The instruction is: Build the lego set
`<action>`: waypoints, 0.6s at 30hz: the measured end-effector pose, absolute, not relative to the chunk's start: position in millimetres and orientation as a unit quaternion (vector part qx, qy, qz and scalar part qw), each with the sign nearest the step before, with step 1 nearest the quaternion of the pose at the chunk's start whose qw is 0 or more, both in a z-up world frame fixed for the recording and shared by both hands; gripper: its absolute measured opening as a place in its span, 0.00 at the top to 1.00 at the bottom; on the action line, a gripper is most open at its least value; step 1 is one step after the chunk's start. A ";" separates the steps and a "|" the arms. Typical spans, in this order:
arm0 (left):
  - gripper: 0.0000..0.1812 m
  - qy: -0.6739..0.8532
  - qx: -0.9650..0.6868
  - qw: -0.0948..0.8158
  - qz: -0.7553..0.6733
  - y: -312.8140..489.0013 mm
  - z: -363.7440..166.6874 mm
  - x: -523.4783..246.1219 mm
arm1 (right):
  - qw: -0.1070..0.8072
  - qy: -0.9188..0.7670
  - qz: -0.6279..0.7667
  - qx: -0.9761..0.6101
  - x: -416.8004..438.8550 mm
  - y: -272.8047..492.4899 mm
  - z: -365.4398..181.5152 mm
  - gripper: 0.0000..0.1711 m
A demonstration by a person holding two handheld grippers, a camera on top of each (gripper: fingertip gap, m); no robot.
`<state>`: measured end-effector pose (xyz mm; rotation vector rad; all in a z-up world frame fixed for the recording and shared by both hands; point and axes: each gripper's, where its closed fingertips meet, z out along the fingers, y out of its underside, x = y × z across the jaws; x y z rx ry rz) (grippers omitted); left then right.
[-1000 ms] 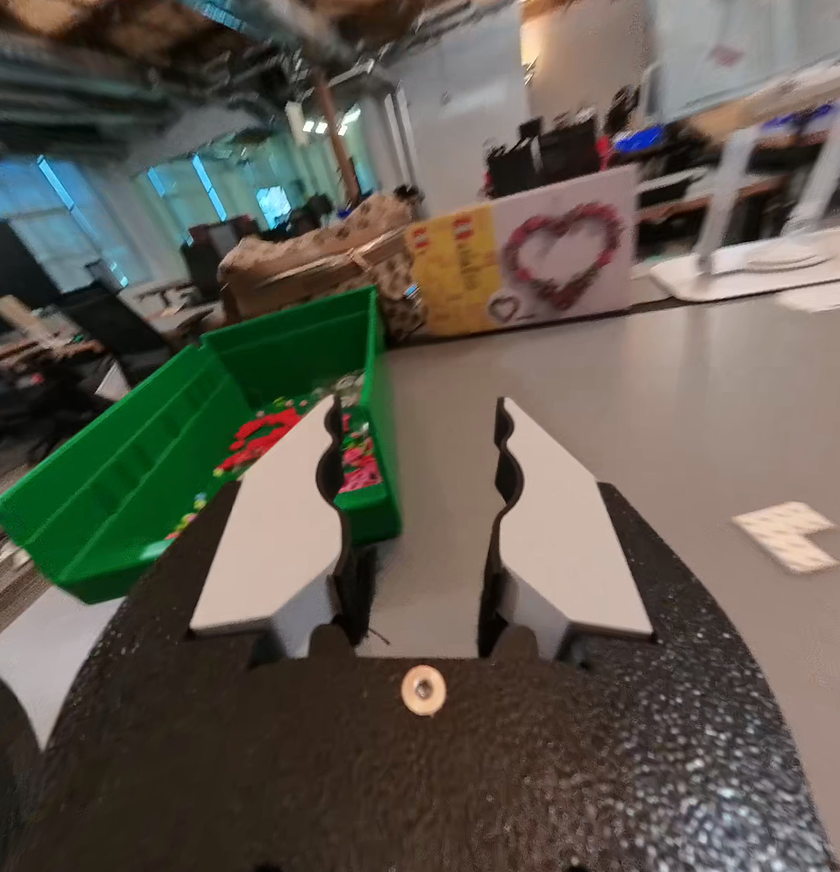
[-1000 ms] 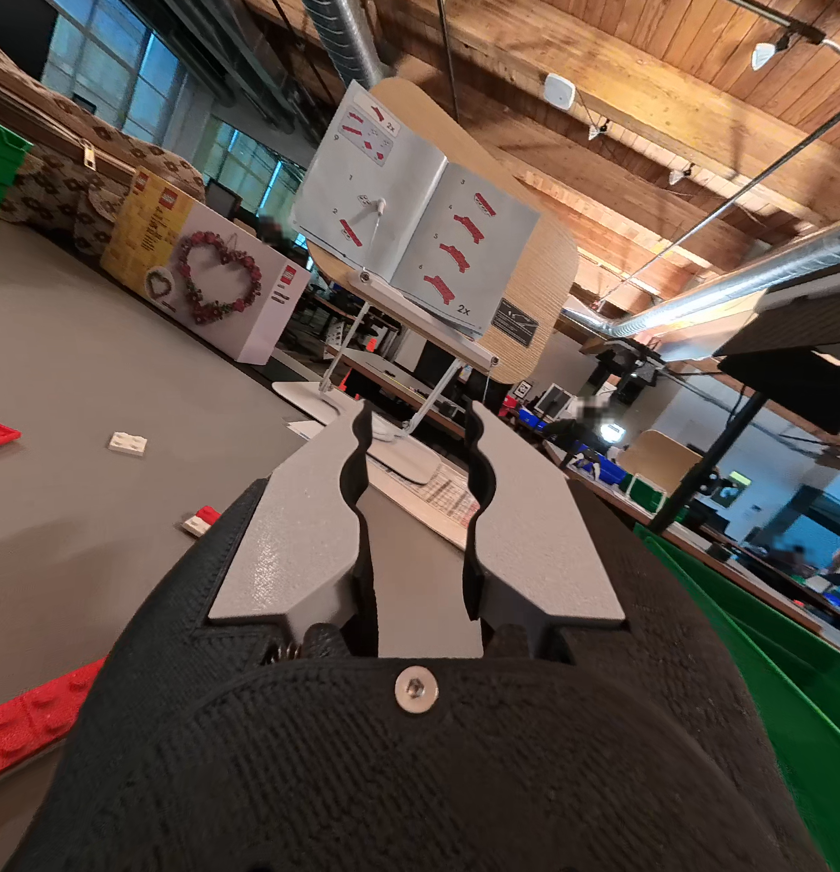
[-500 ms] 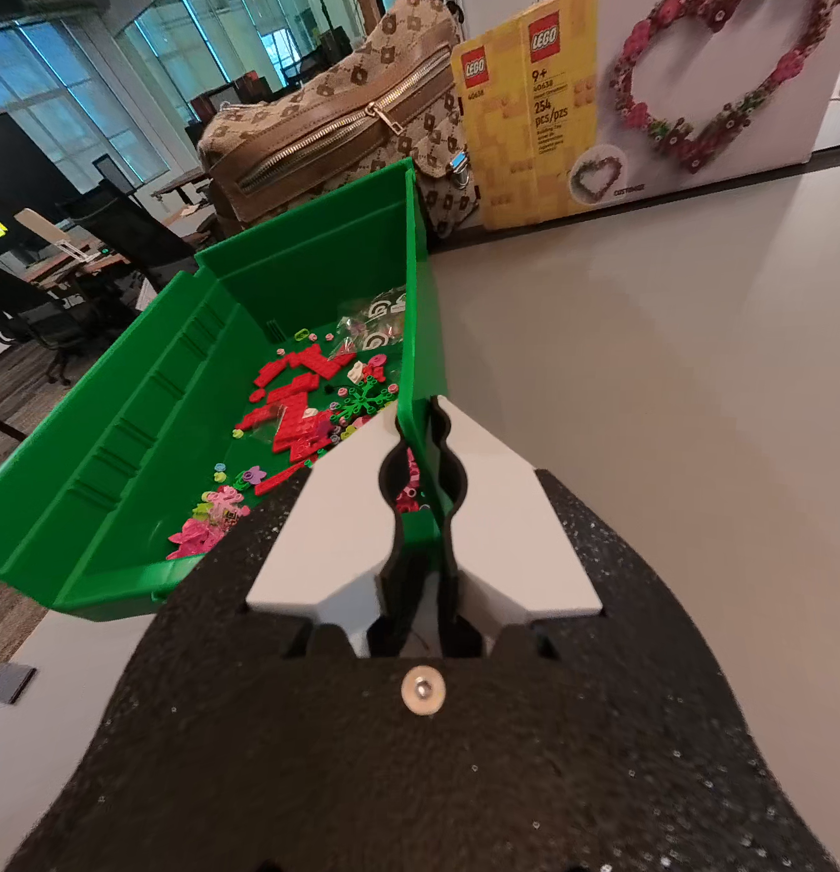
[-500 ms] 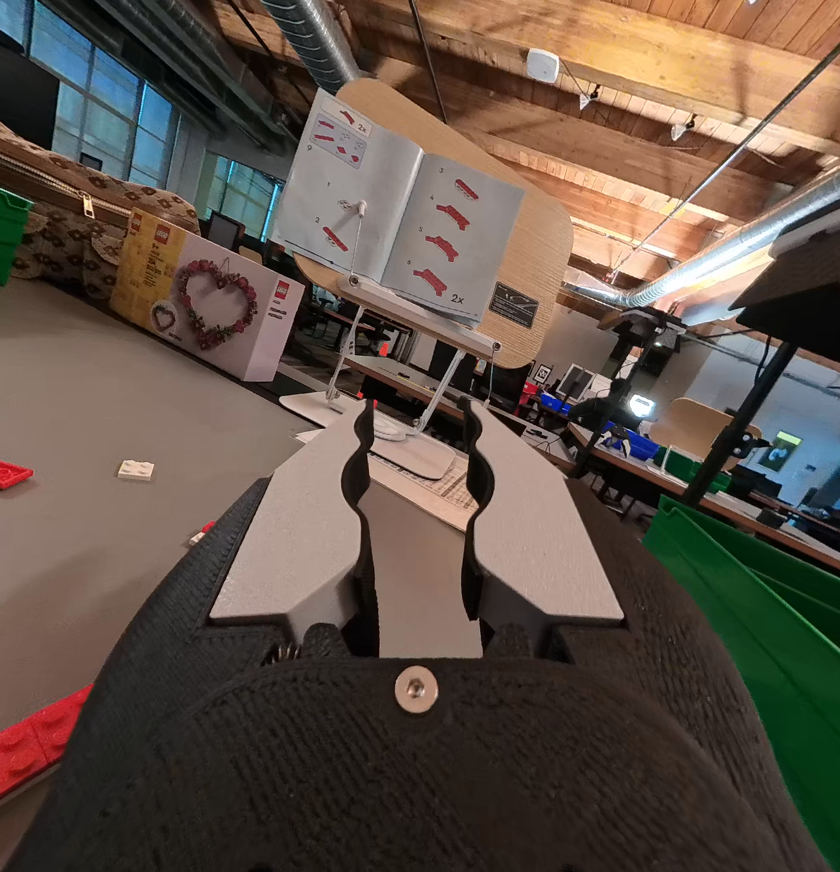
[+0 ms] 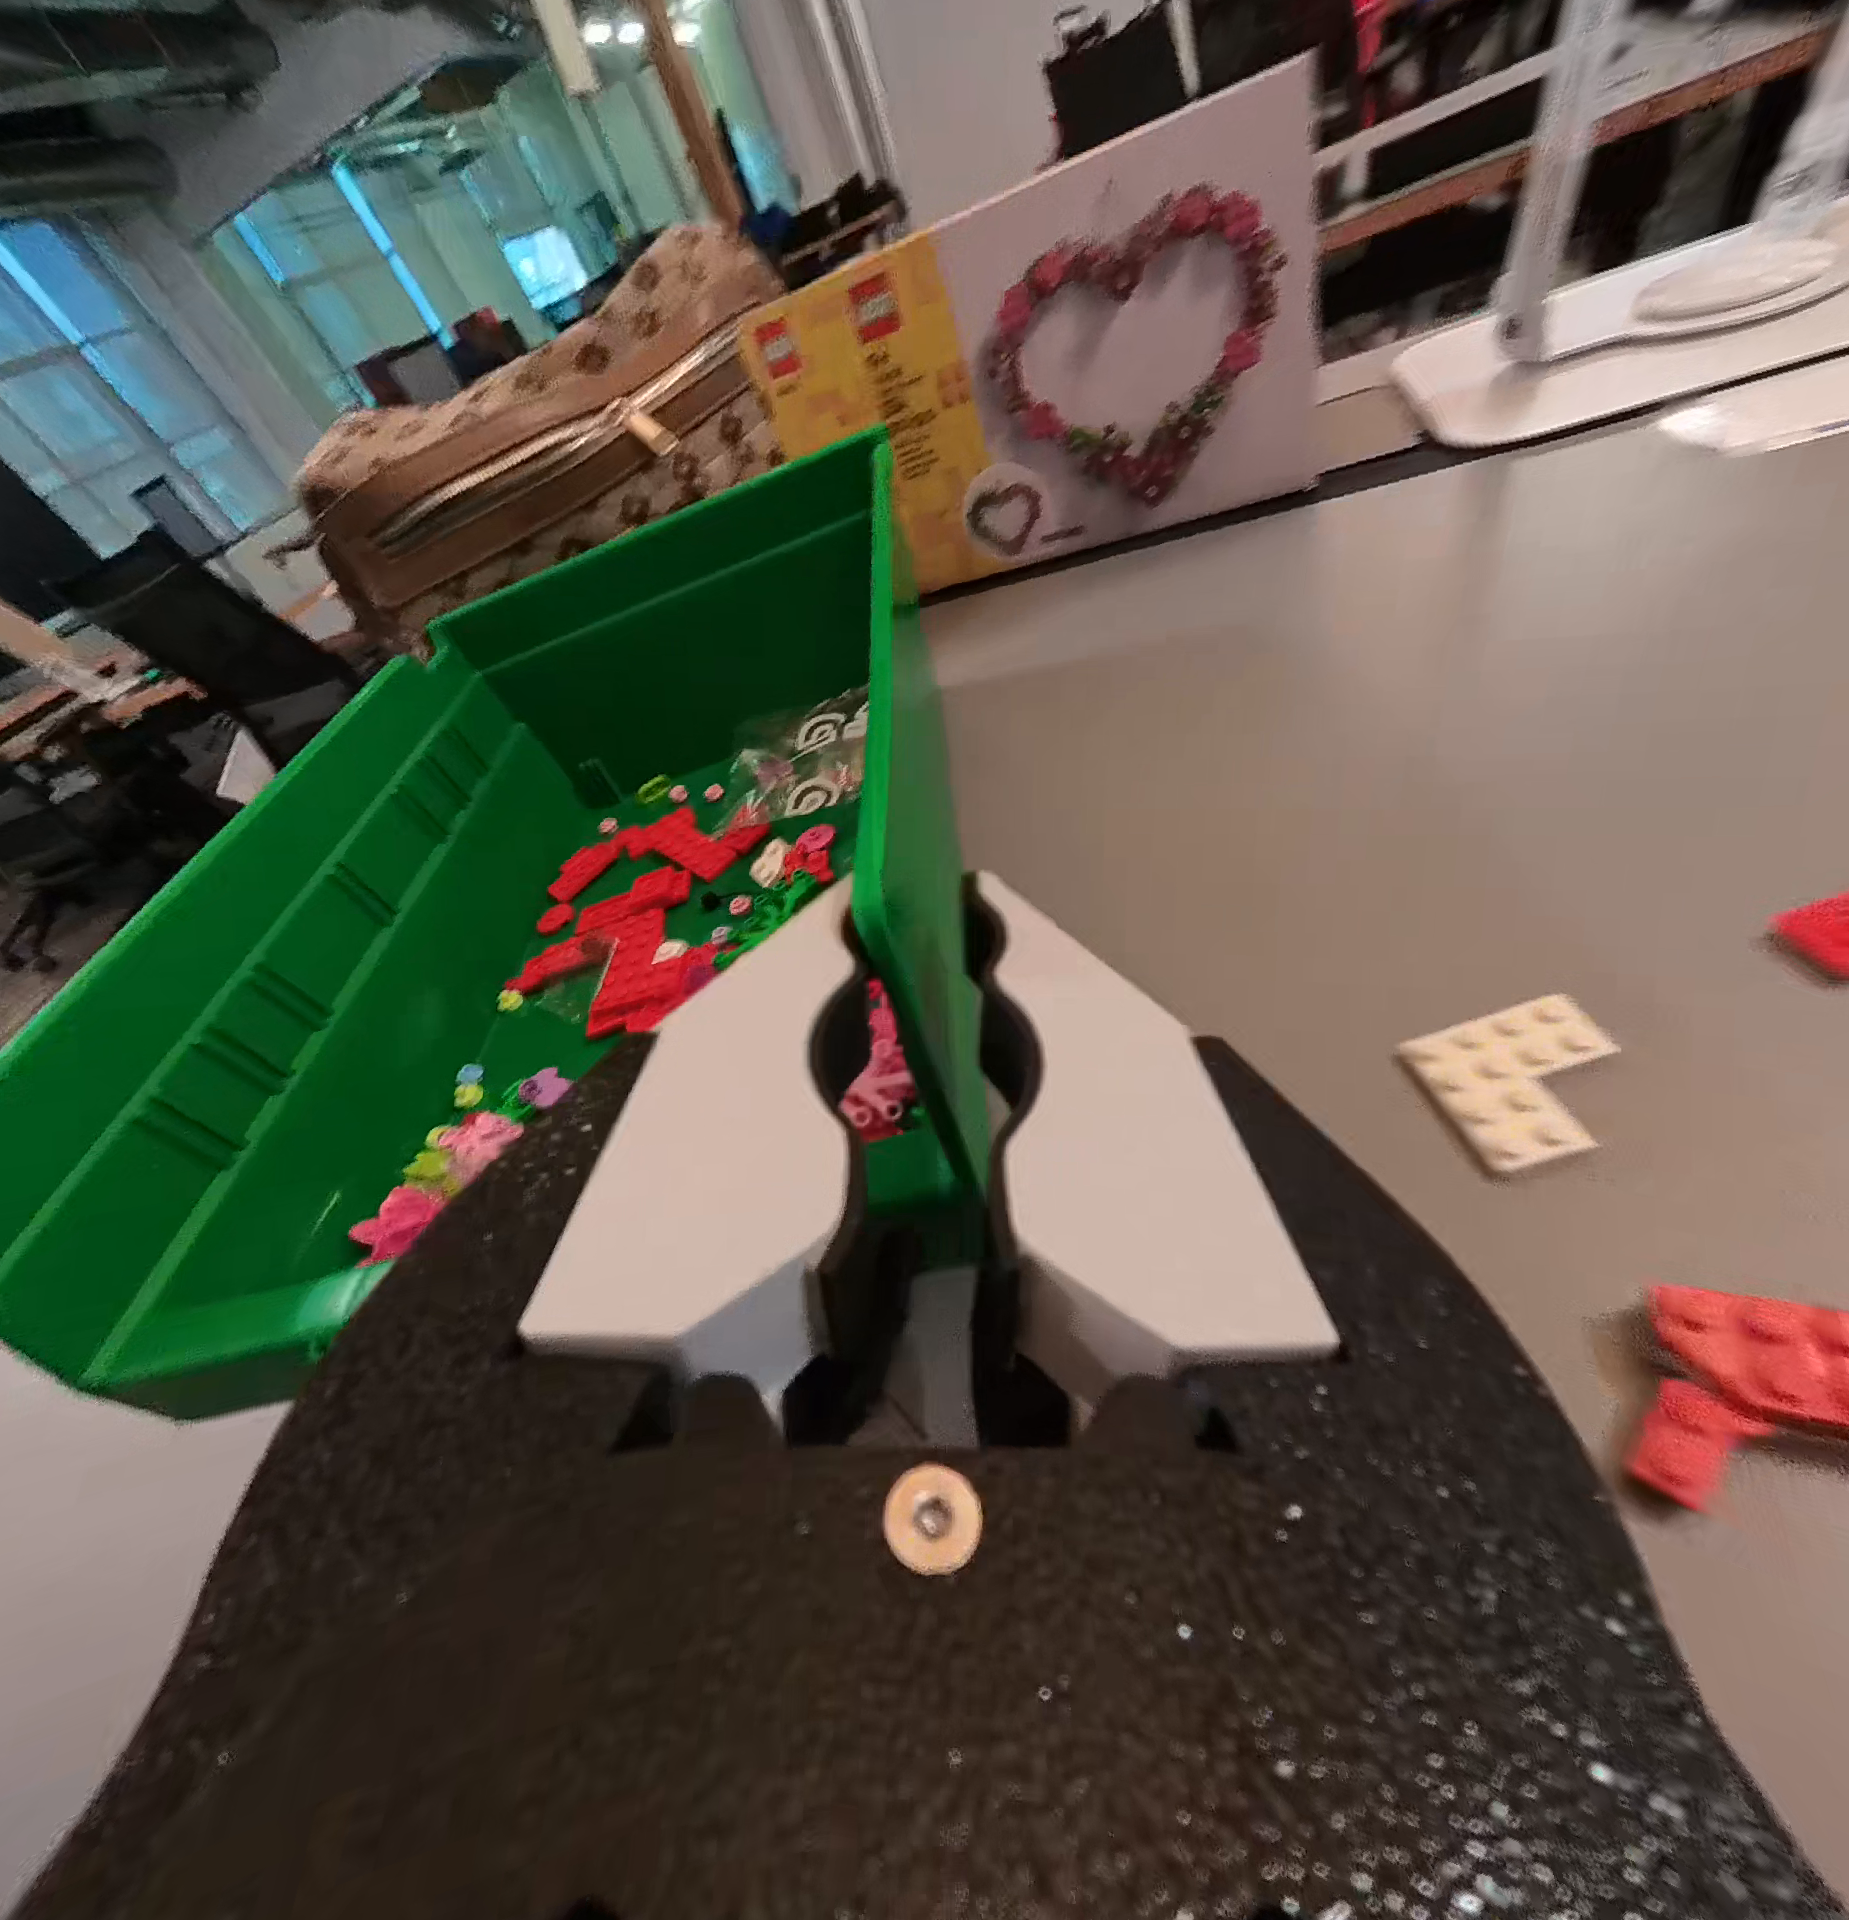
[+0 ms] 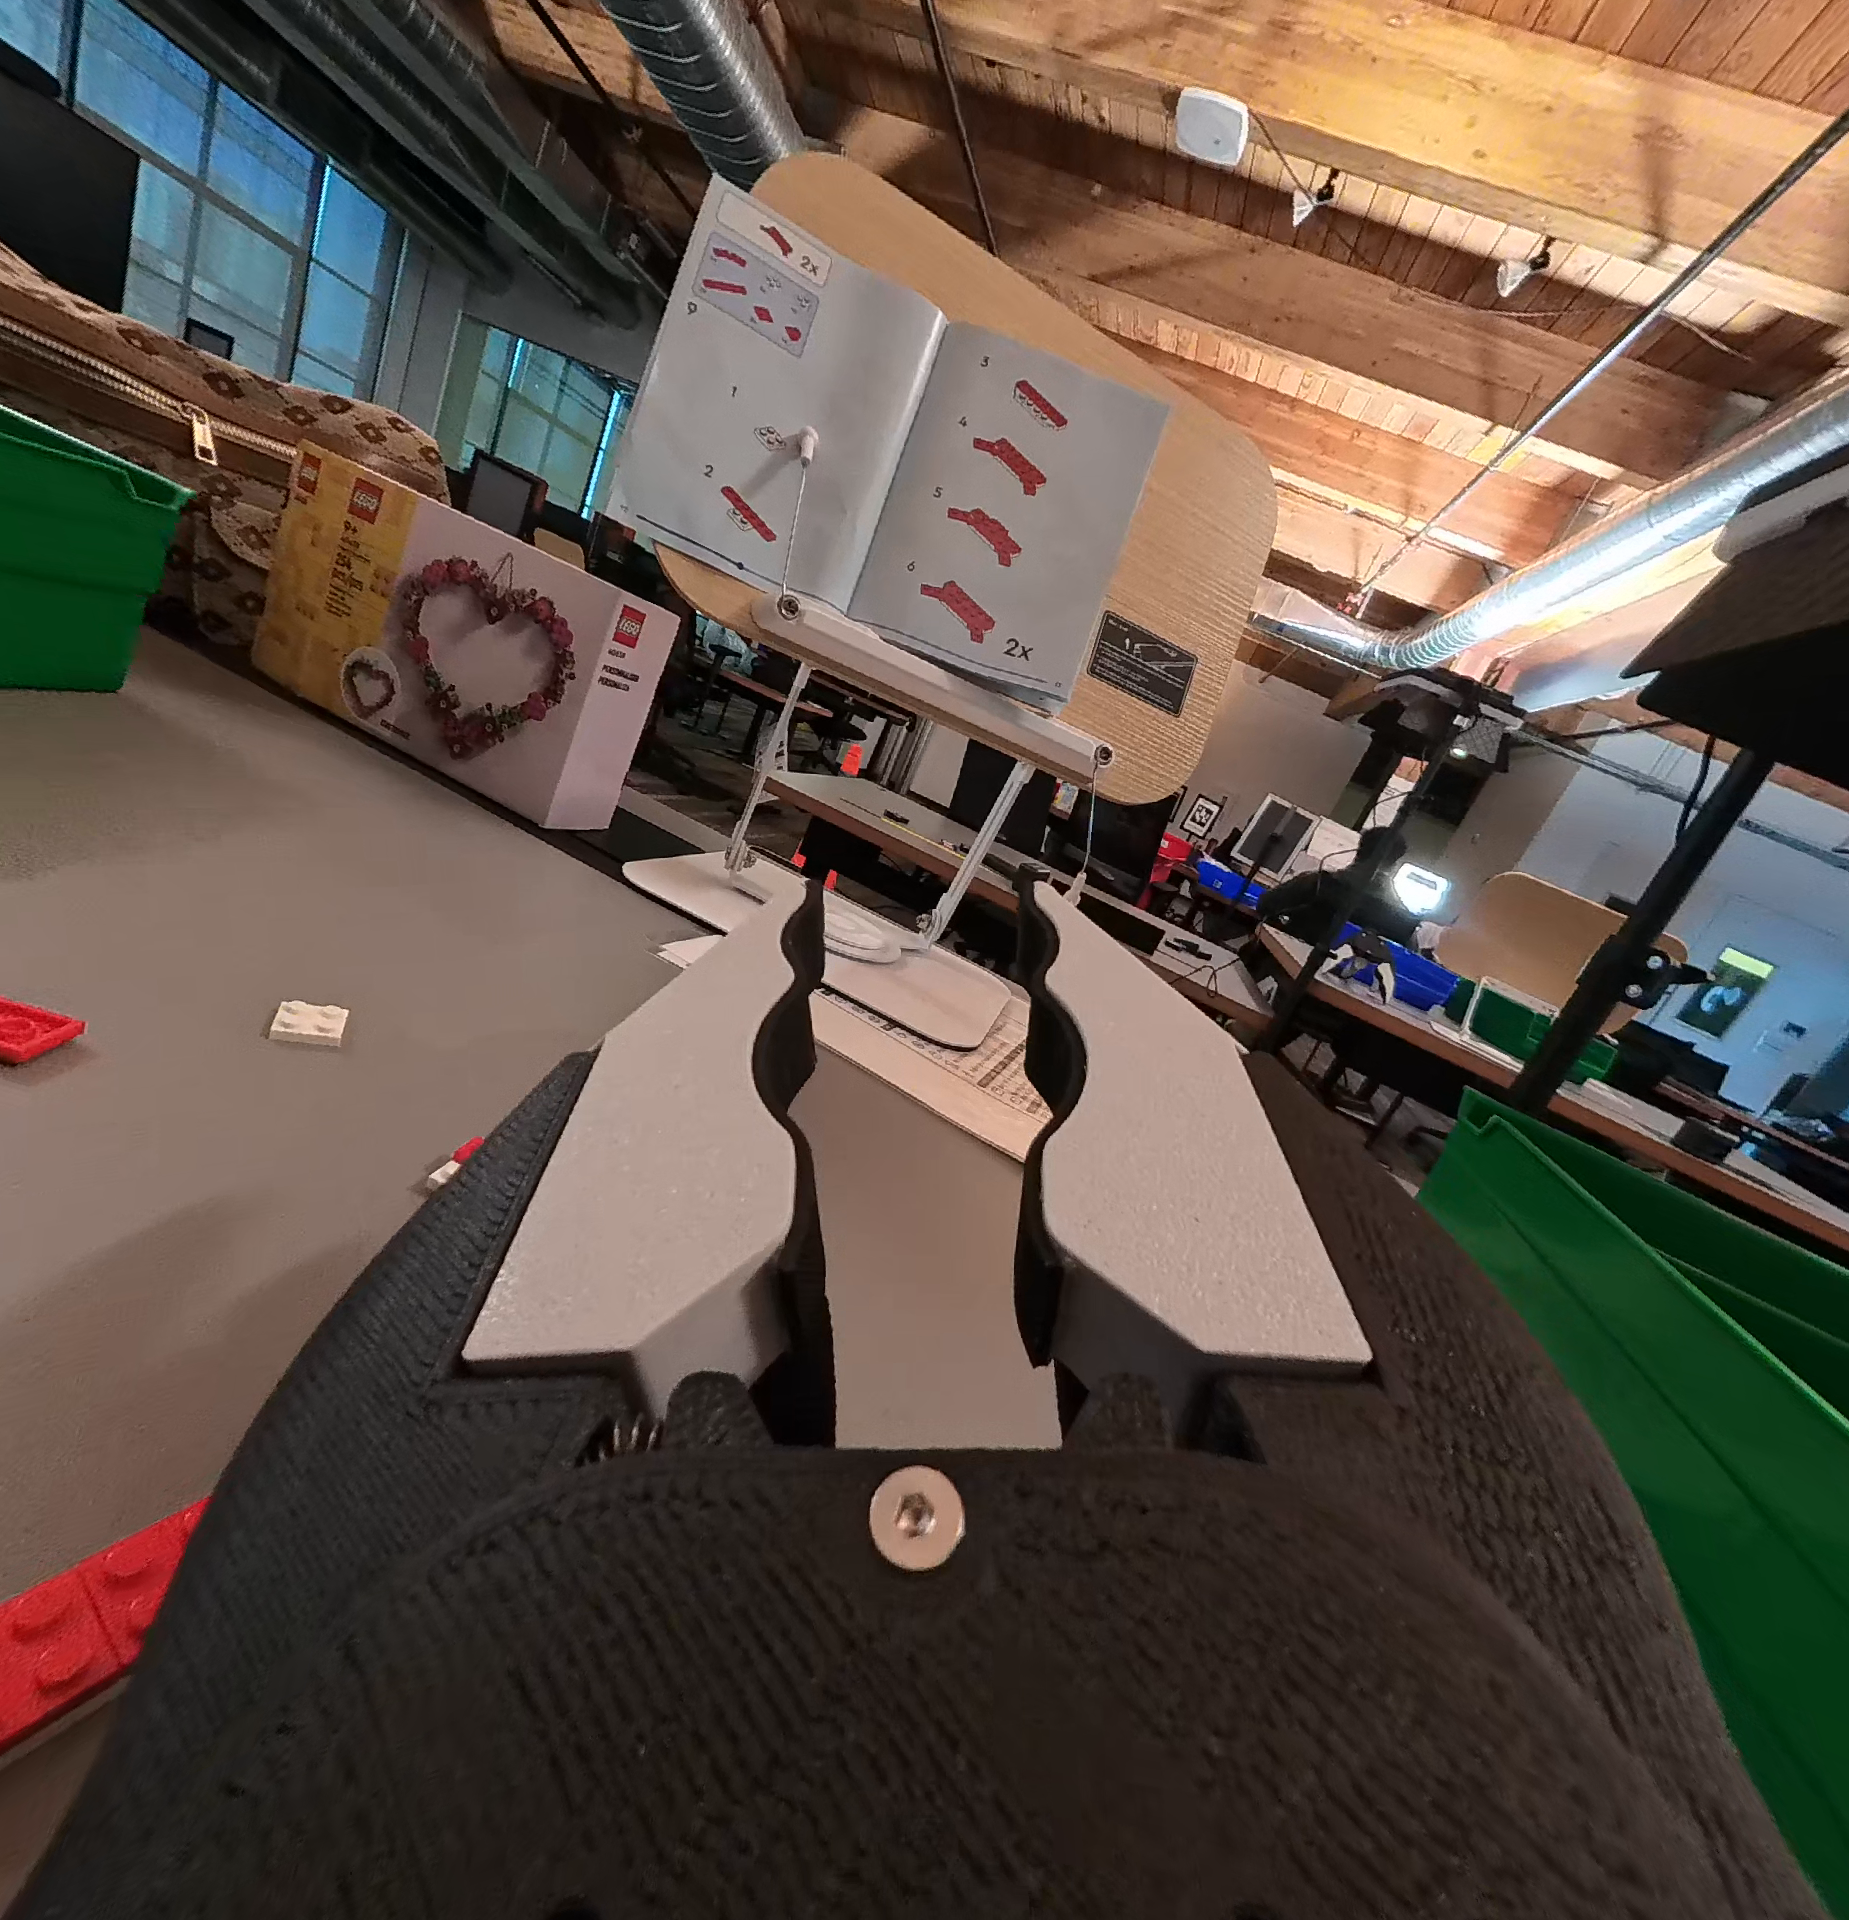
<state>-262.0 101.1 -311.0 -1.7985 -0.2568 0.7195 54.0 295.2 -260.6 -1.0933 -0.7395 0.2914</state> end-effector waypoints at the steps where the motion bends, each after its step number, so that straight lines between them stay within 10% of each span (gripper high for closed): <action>1: 0.89 -0.103 -0.760 0.568 0.298 104.9 -308.9 -252.3 | 0.780 -0.342 0.135 -0.506 54.3 295.3 -260.4 0.79; 18: 0.66 -0.041 -0.738 0.658 0.143 106.1 -255.4 -199.0 | 0.779 -0.339 0.139 -0.508 55.5 295.5 -260.5 0.79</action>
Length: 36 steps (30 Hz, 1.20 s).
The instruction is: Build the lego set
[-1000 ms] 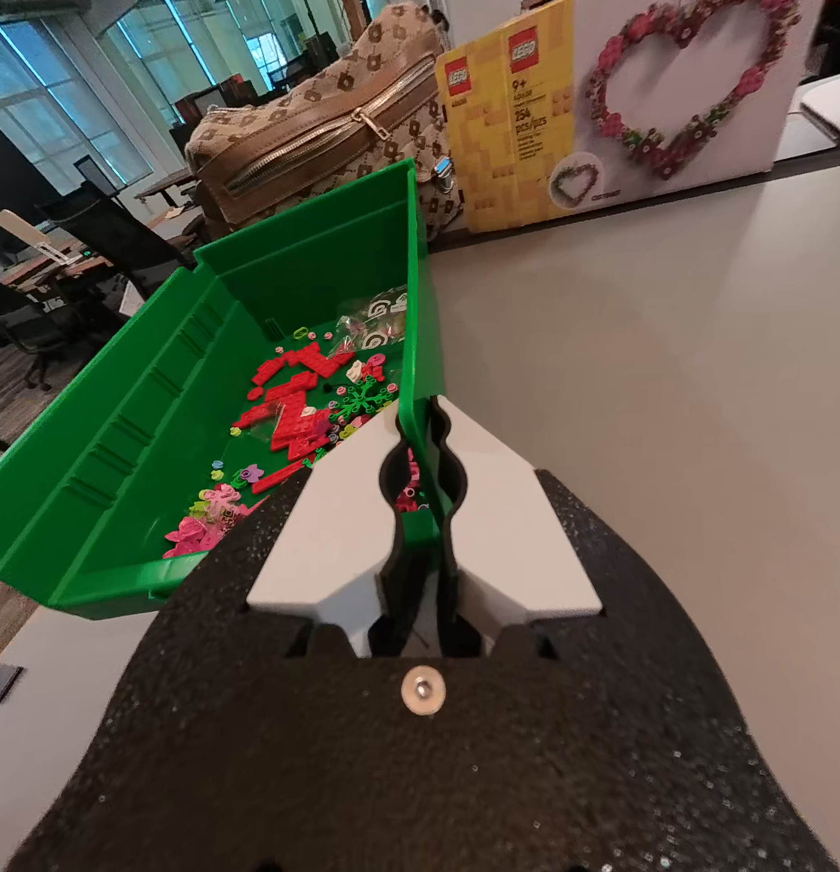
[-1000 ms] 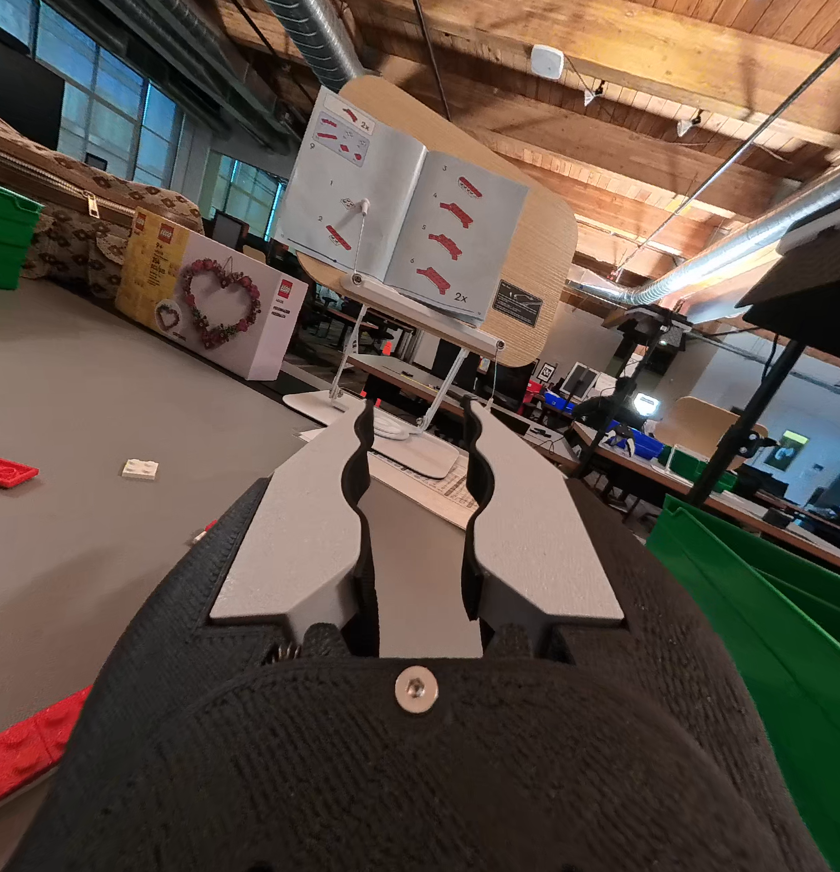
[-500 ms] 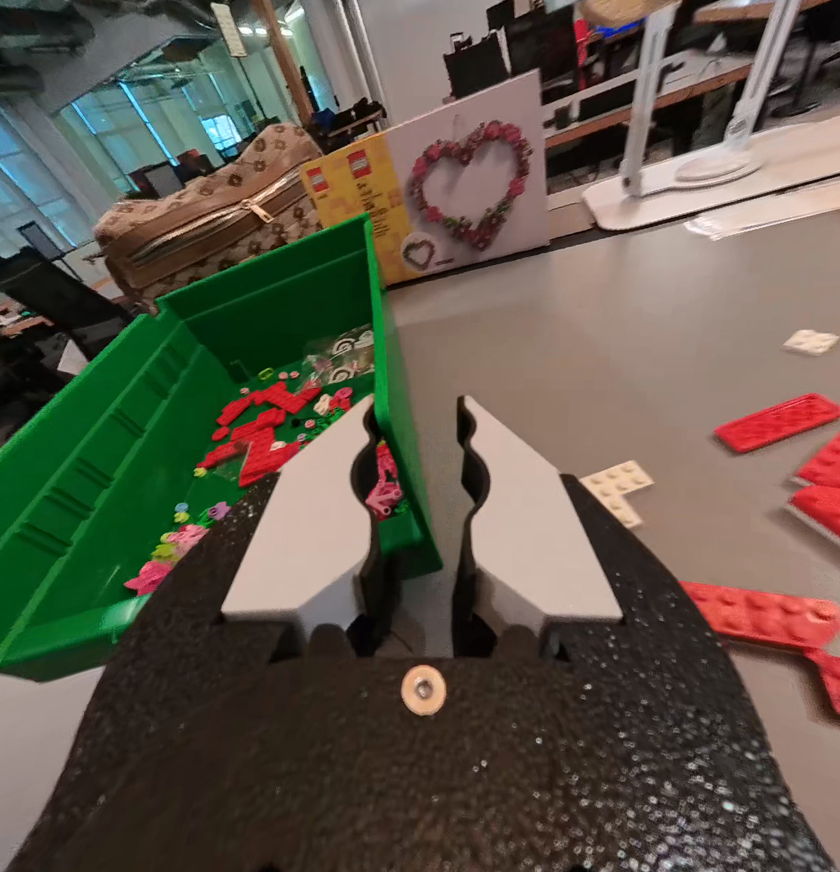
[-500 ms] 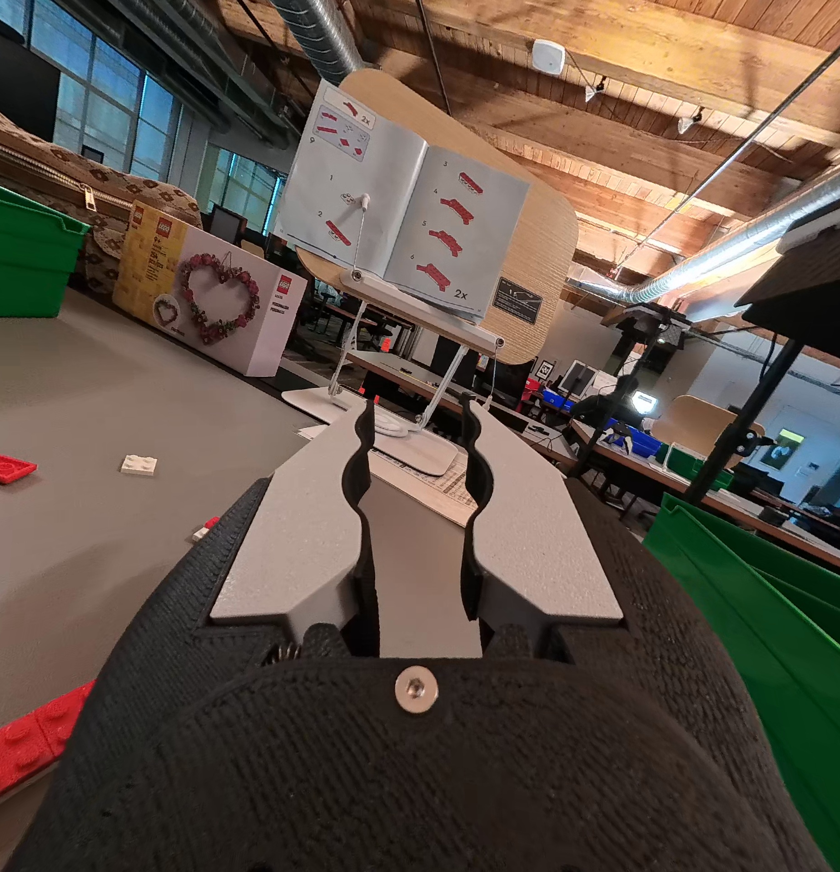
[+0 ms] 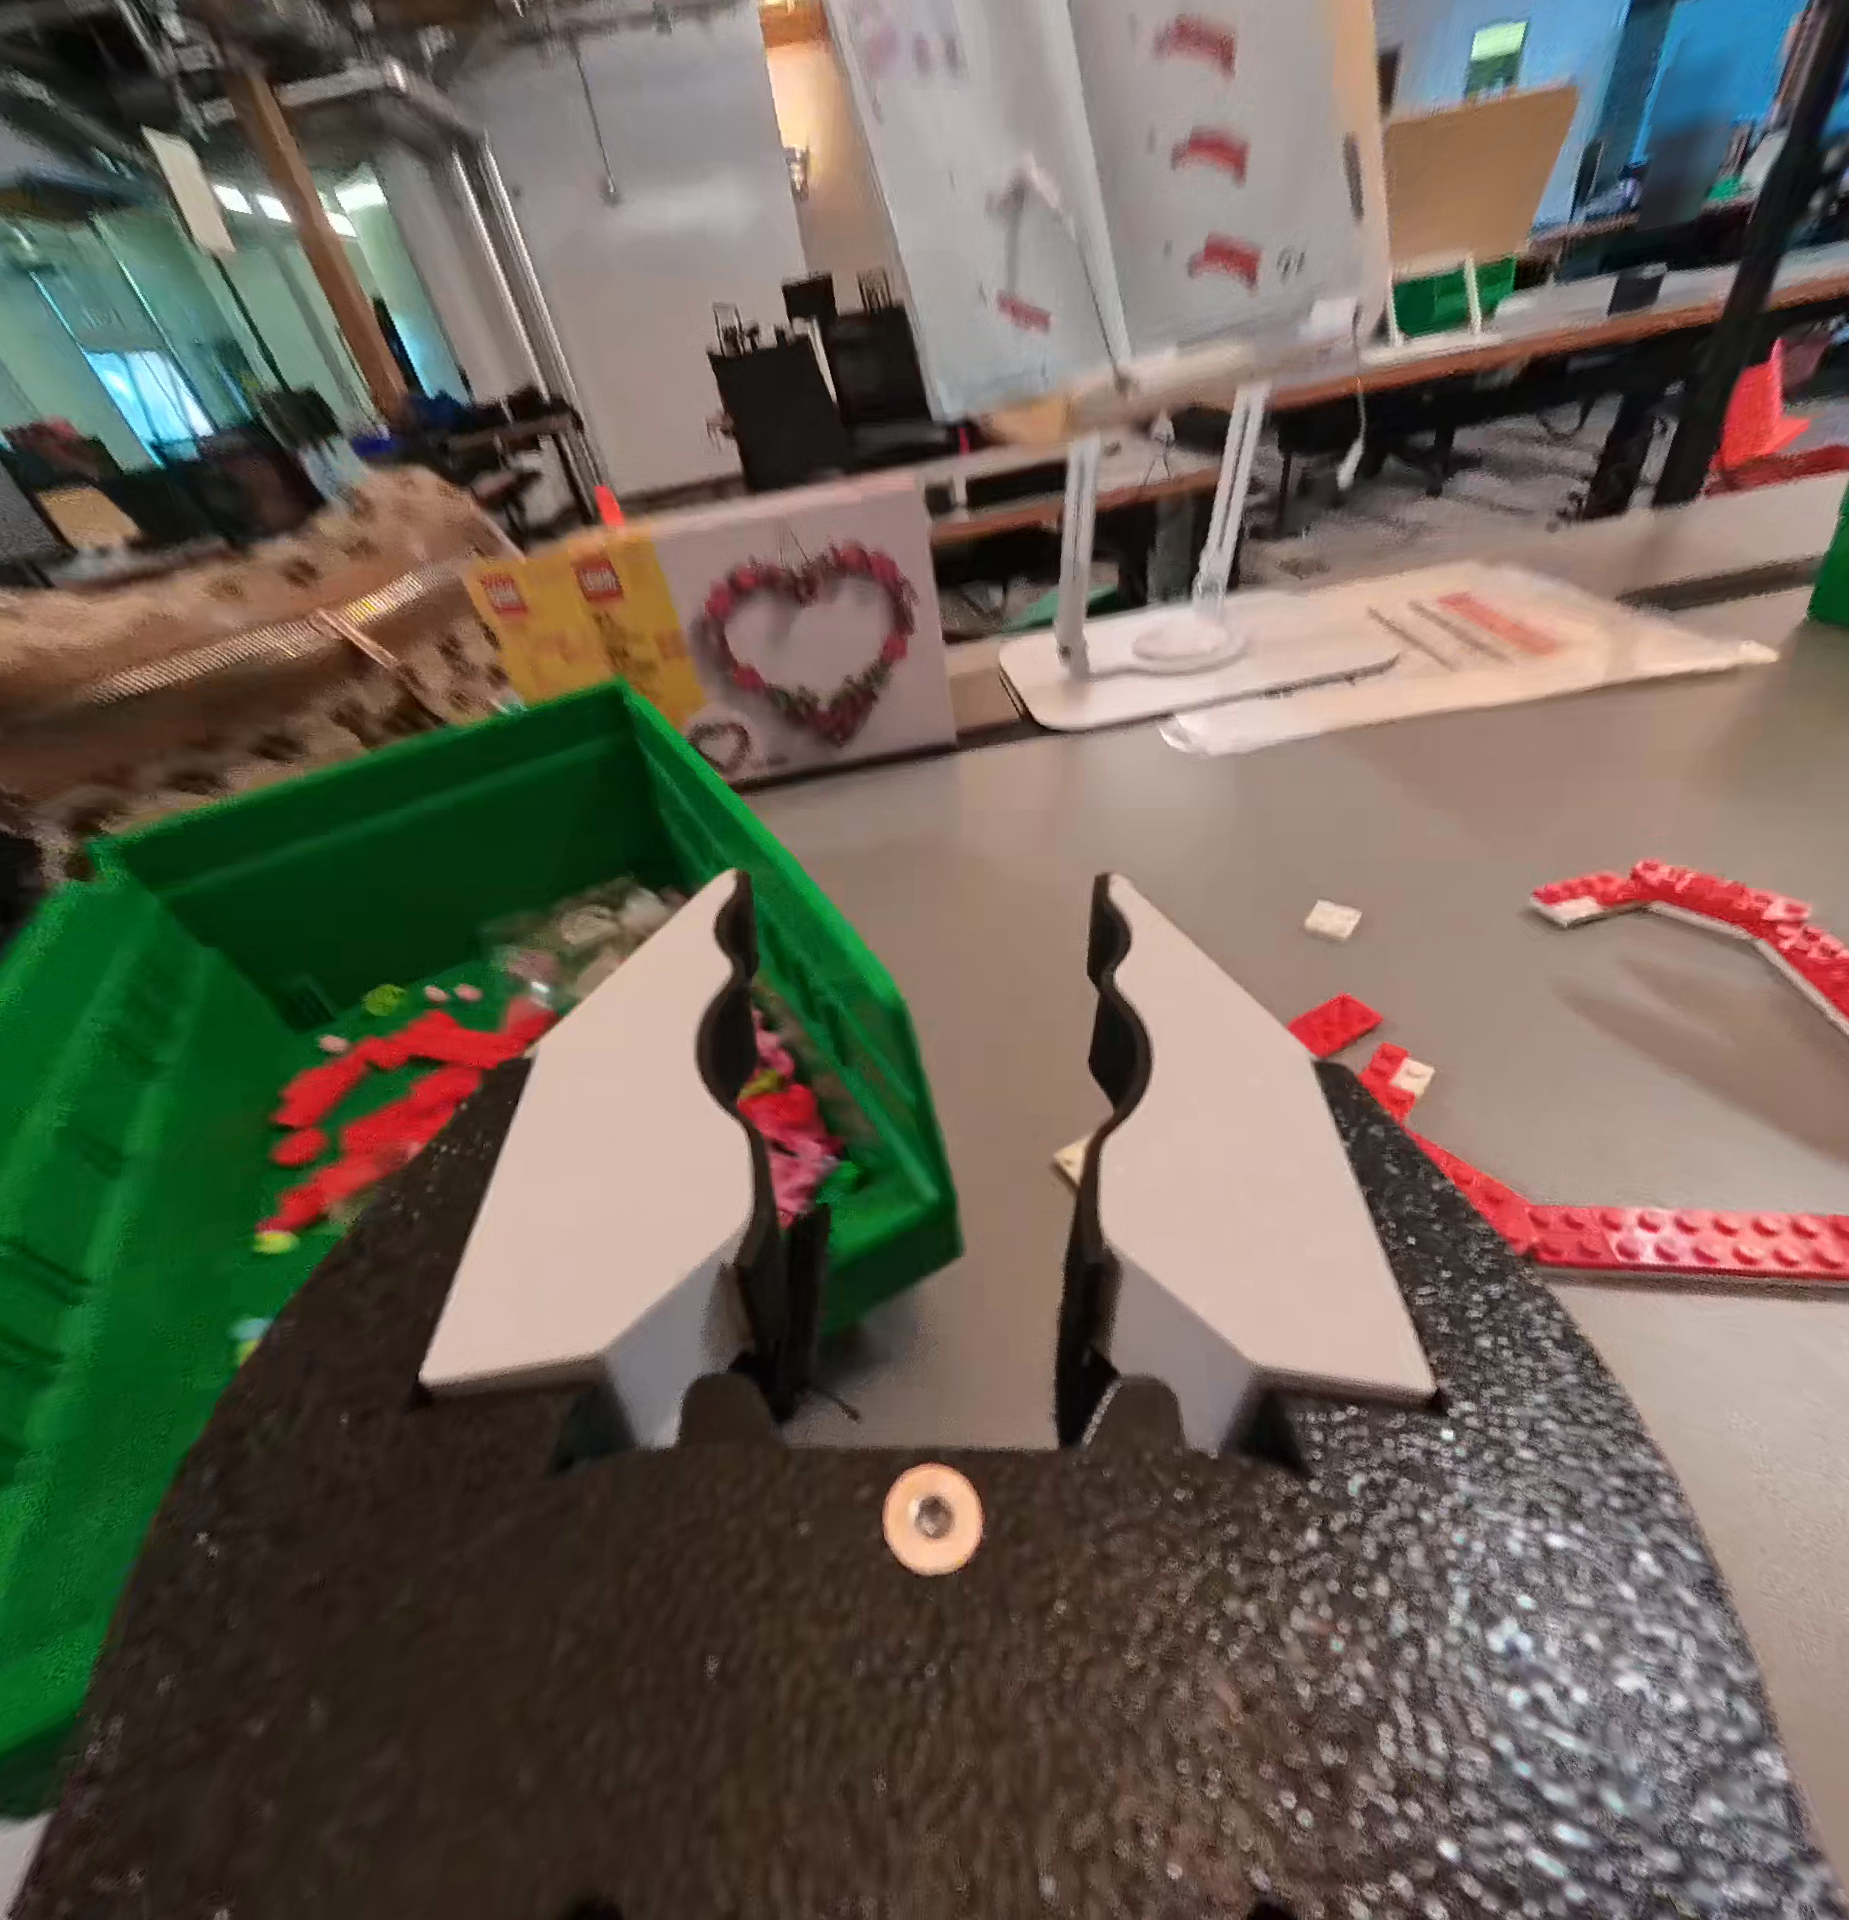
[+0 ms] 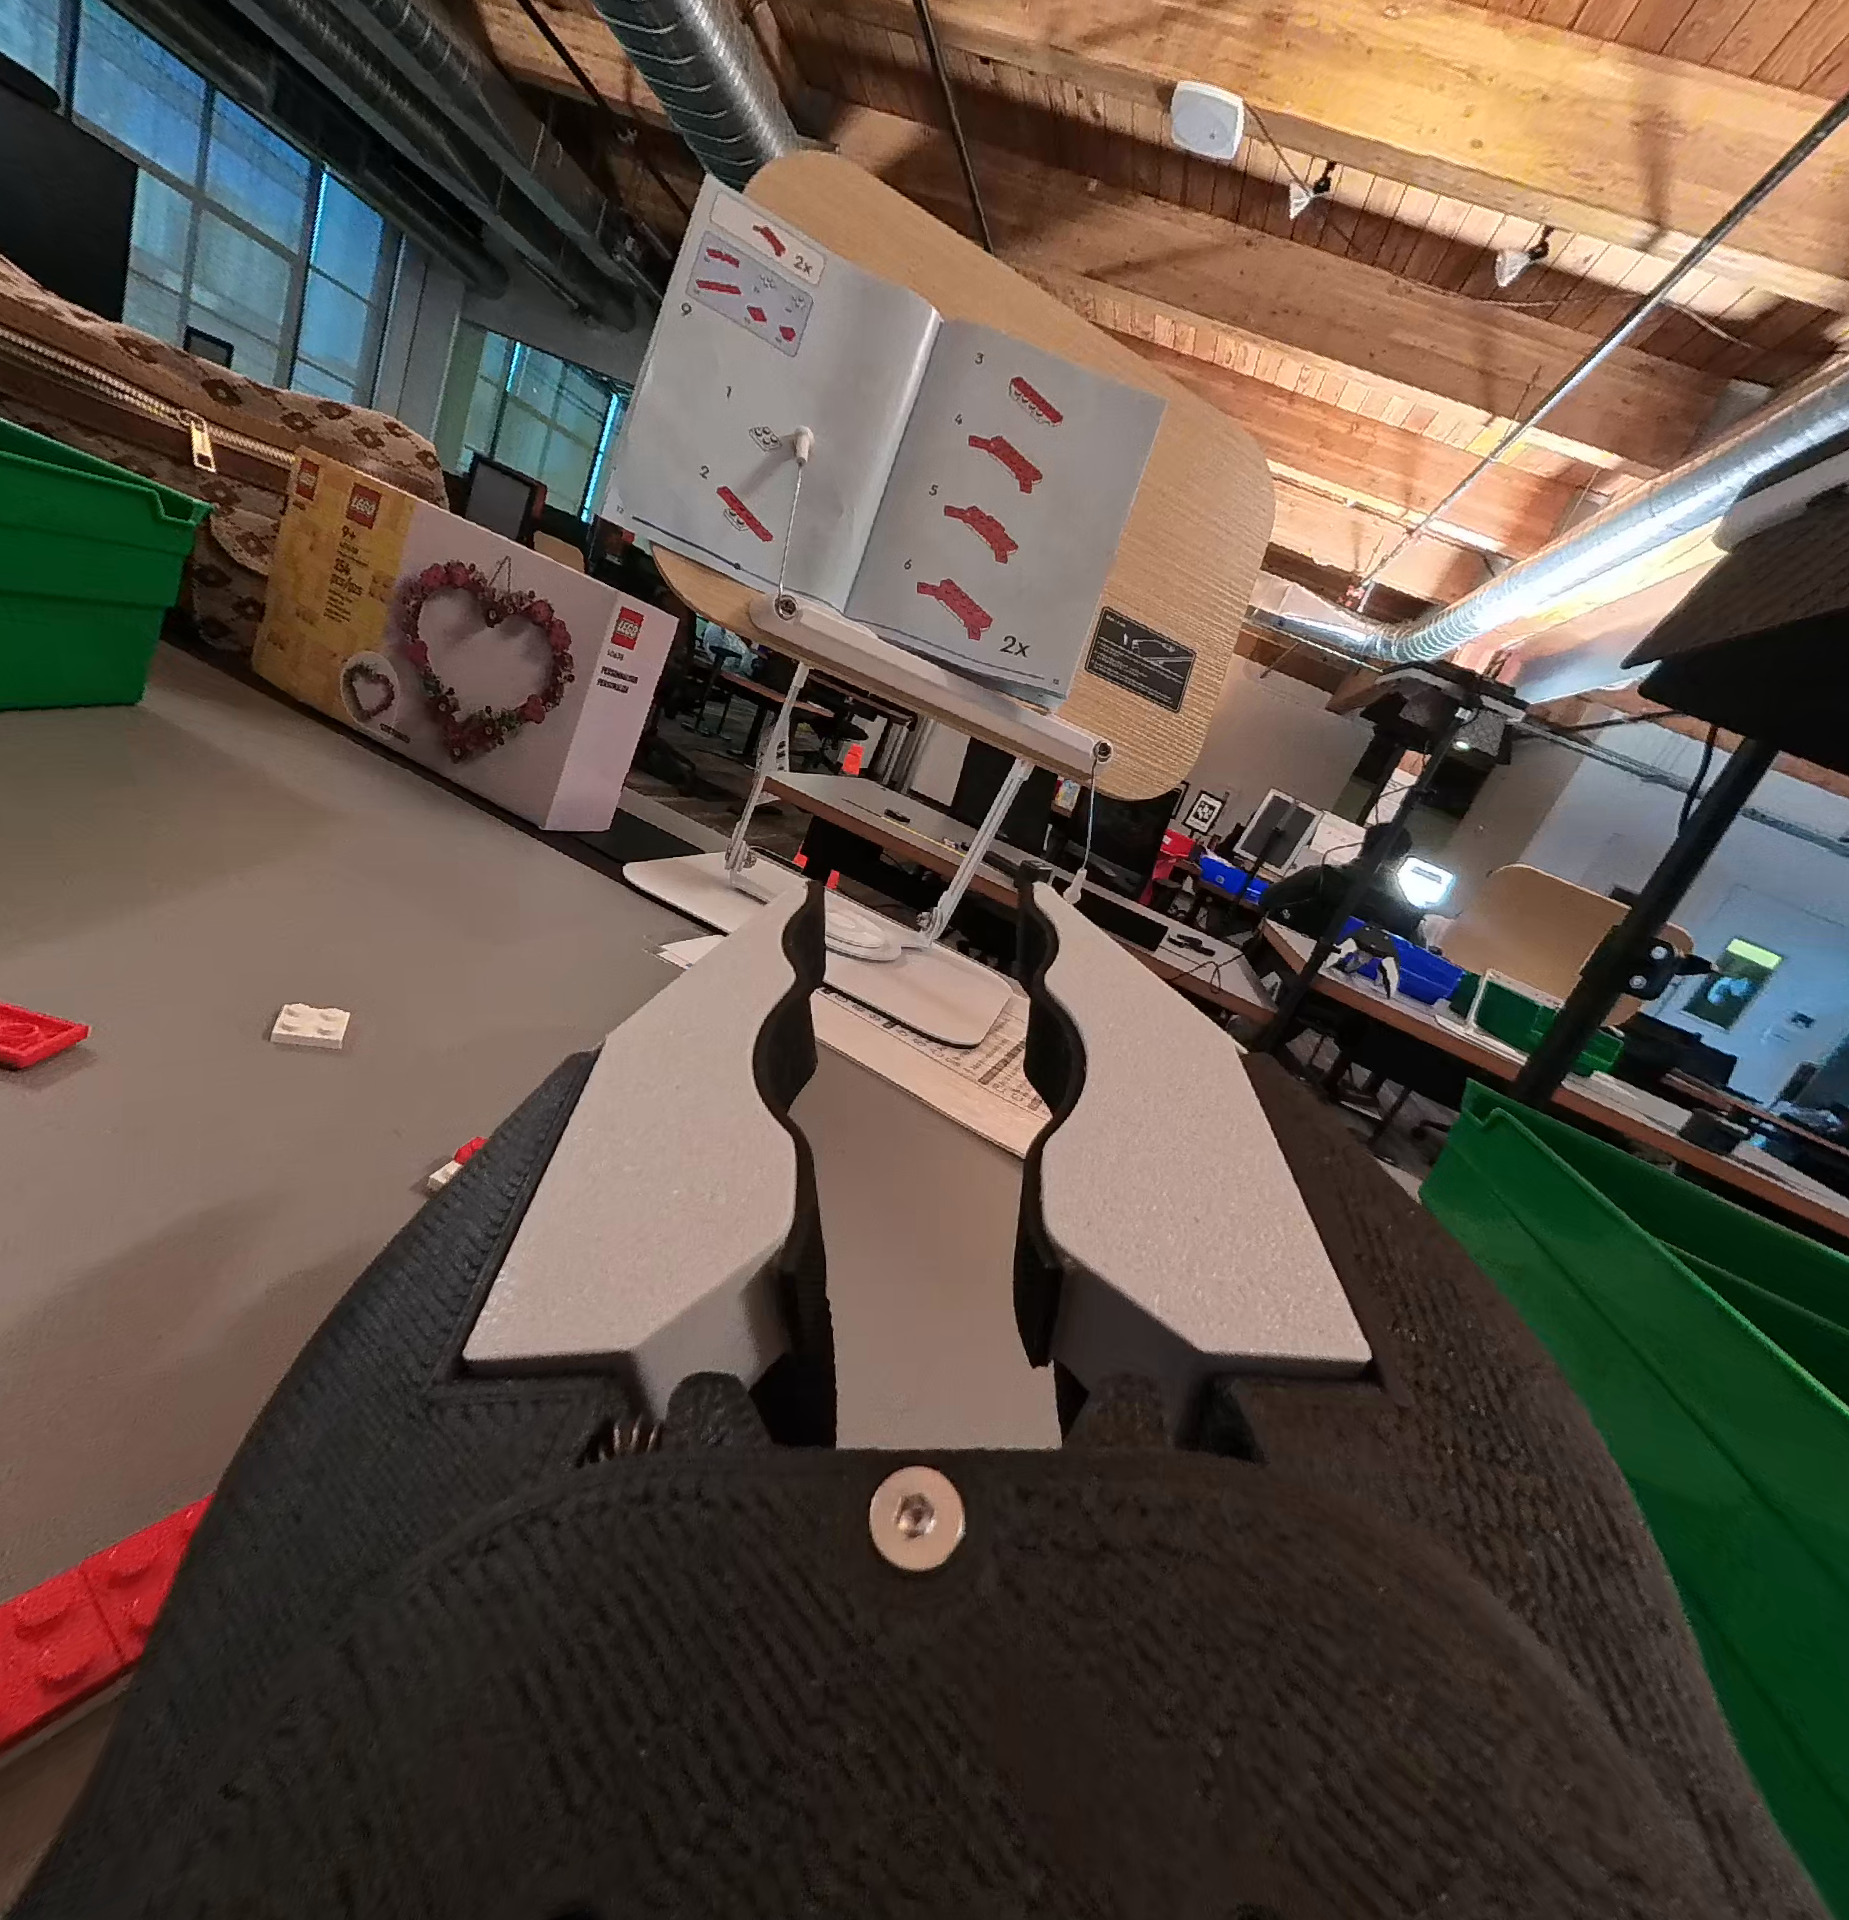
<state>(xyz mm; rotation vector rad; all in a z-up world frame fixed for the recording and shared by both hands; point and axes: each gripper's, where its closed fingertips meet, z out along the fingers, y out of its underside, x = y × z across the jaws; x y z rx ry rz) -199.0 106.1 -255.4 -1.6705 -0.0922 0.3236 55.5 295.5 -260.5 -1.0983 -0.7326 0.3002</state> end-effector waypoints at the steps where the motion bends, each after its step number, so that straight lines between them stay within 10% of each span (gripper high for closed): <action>1: 0.66 -0.043 -0.727 0.668 0.152 94.5 -239.7 -205.5 | 0.780 -0.339 0.140 -0.508 55.5 295.5 -260.3 0.79; 9: 0.66 -0.054 -0.818 0.552 0.151 63.7 -165.0 -312.6 | 0.778 -0.343 0.136 -0.509 53.8 296.1 -261.6 0.79; 21: 0.77 -0.102 -0.971 0.191 -0.099 134.1 -299.1 -371.9 | 0.778 -0.350 0.125 -0.507 51.7 297.3 -263.1 0.80; 36: 0.86 -0.120 -0.981 0.134 -0.075 153.1 -363.9 -384.1 | 0.774 -0.368 0.117 -0.502 45.8 295.4 -266.4 0.80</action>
